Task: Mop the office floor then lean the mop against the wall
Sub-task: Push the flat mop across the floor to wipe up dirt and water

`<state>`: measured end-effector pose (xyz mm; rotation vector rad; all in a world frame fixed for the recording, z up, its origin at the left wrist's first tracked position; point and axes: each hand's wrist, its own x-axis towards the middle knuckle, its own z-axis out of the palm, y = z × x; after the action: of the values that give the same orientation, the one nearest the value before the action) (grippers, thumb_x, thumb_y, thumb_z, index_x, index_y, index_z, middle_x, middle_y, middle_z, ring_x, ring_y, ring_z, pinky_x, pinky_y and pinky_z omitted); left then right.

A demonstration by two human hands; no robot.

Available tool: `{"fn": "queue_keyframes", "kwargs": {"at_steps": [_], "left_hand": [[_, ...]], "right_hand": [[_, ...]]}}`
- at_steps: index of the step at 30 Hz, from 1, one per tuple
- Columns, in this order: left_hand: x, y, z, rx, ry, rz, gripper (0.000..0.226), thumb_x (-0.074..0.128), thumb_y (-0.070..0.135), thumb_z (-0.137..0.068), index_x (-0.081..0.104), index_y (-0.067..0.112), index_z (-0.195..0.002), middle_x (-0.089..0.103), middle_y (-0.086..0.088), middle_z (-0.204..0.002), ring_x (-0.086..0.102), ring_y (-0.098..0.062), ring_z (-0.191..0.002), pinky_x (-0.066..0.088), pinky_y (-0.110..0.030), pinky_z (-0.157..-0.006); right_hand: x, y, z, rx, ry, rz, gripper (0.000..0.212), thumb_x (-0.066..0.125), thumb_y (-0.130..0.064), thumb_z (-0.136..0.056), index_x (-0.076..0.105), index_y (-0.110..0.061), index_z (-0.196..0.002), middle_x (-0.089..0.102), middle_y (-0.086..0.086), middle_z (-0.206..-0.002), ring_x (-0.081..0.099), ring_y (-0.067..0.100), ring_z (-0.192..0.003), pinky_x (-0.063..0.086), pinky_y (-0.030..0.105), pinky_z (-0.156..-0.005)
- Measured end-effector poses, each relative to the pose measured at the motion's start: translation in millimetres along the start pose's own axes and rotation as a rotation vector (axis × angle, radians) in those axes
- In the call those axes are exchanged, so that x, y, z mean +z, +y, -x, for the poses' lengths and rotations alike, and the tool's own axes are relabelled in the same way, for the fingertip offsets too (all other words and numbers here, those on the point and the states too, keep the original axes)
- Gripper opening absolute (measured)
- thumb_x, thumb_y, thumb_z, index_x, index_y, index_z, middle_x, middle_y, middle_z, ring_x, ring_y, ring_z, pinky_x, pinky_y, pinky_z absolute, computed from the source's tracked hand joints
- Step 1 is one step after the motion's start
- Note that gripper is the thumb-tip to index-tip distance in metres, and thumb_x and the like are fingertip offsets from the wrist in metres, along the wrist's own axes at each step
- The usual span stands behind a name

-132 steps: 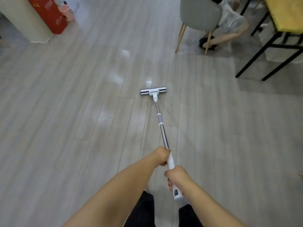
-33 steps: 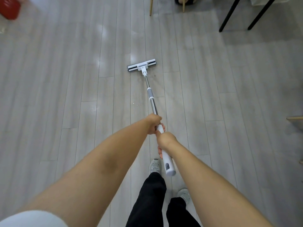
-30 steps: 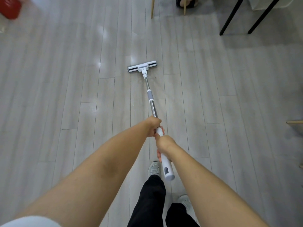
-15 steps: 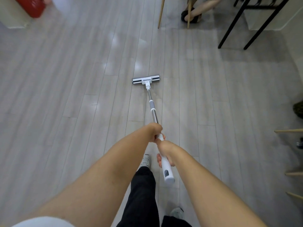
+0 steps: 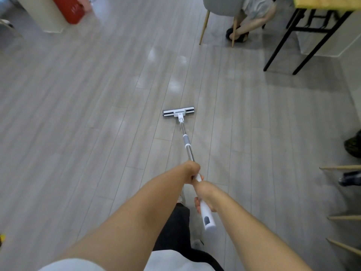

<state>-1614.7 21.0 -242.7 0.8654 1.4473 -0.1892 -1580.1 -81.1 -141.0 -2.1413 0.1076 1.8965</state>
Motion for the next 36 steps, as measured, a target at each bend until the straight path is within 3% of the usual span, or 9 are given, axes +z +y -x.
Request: {"fn": "queue_keyframes", "kwargs": {"at_steps": [4,8,14,19,22,27,30,36], "left_hand": [[11,22,-15,-0.005,-0.031,0.064,0.036,0.043,0.010,-0.102,0.037,0.004,-0.137,0.060,-0.018,-0.098,0.063,-0.023,-0.065,0.054,-0.032,-0.051],[20,62,-38,-0.003,-0.035,0.124,0.038,0.041,0.010,-0.101,0.034,0.007,-0.139,0.057,-0.018,-0.097,0.061,-0.024,-0.064,0.053,-0.030,-0.048],[4,139,-73,0.013,-0.019,0.149,0.035,0.047,0.008,-0.100,0.037,0.003,-0.133,0.056,-0.016,-0.080,0.061,-0.023,-0.056,0.054,-0.029,-0.045],[19,185,-89,0.010,-0.024,0.125,0.029,0.052,0.008,-0.100,0.040,0.004,-0.126,0.059,-0.013,-0.071,0.062,-0.021,-0.056,0.053,-0.031,-0.052],[47,201,-93,-0.015,-0.025,0.131,0.033,0.047,0.007,-0.100,0.039,0.005,-0.132,0.061,-0.012,-0.077,0.064,-0.020,-0.057,0.054,-0.031,-0.052],[106,206,-97,-0.037,0.020,0.167,0.036,0.041,0.005,-0.099,0.035,0.009,-0.134,0.057,-0.013,-0.082,0.064,-0.022,-0.056,0.056,-0.034,-0.053],[143,203,-97,-0.034,0.068,0.187,0.034,0.041,0.005,-0.098,0.035,0.010,-0.132,0.056,-0.012,-0.080,0.063,-0.023,-0.056,0.057,-0.035,-0.057],[254,213,-70,-0.030,0.090,0.274,0.033,0.042,0.004,-0.097,0.034,0.009,-0.128,0.056,-0.013,-0.081,0.064,-0.024,-0.058,0.058,-0.036,-0.056]], "right_hand": [[-18,-19,-14,-0.053,0.069,0.047,0.042,0.040,-0.050,-0.101,0.057,-0.012,-0.094,0.051,0.005,-0.062,0.045,0.015,-0.040,0.044,0.019,-0.042],[-40,-61,-31,-0.059,0.133,0.125,0.047,0.039,-0.051,-0.101,0.058,-0.010,-0.094,0.053,0.009,-0.063,0.048,0.020,-0.045,0.046,0.026,-0.048],[-65,-145,-53,-0.080,0.085,0.210,0.037,0.044,-0.049,-0.099,0.055,-0.014,-0.101,0.054,0.008,-0.060,0.048,0.019,-0.040,0.047,0.026,-0.046],[-104,-186,-57,-0.058,0.065,0.265,0.028,0.057,-0.045,-0.098,0.054,-0.017,-0.097,0.046,0.005,-0.055,0.041,0.015,-0.031,0.044,0.020,-0.041],[-142,-188,-63,-0.098,0.069,0.357,0.023,0.061,-0.031,-0.099,0.053,-0.017,-0.116,0.046,0.005,-0.050,0.043,0.016,-0.035,0.045,0.025,-0.046],[-200,-168,-92,-0.129,0.040,0.450,0.049,0.058,-0.012,-0.094,0.043,-0.019,-0.140,0.052,0.009,-0.053,0.051,0.022,-0.044,0.051,0.032,-0.053],[-231,-153,-105,-0.134,0.028,0.562,0.059,0.055,-0.008,-0.092,0.036,-0.024,-0.146,0.060,0.013,-0.062,0.059,0.028,-0.056,0.057,0.040,-0.062],[-346,-122,-107,-0.129,-0.007,0.836,0.064,0.045,-0.002,-0.085,0.037,-0.024,-0.145,0.064,0.016,-0.066,0.063,0.031,-0.060,0.062,0.043,-0.067]]}}
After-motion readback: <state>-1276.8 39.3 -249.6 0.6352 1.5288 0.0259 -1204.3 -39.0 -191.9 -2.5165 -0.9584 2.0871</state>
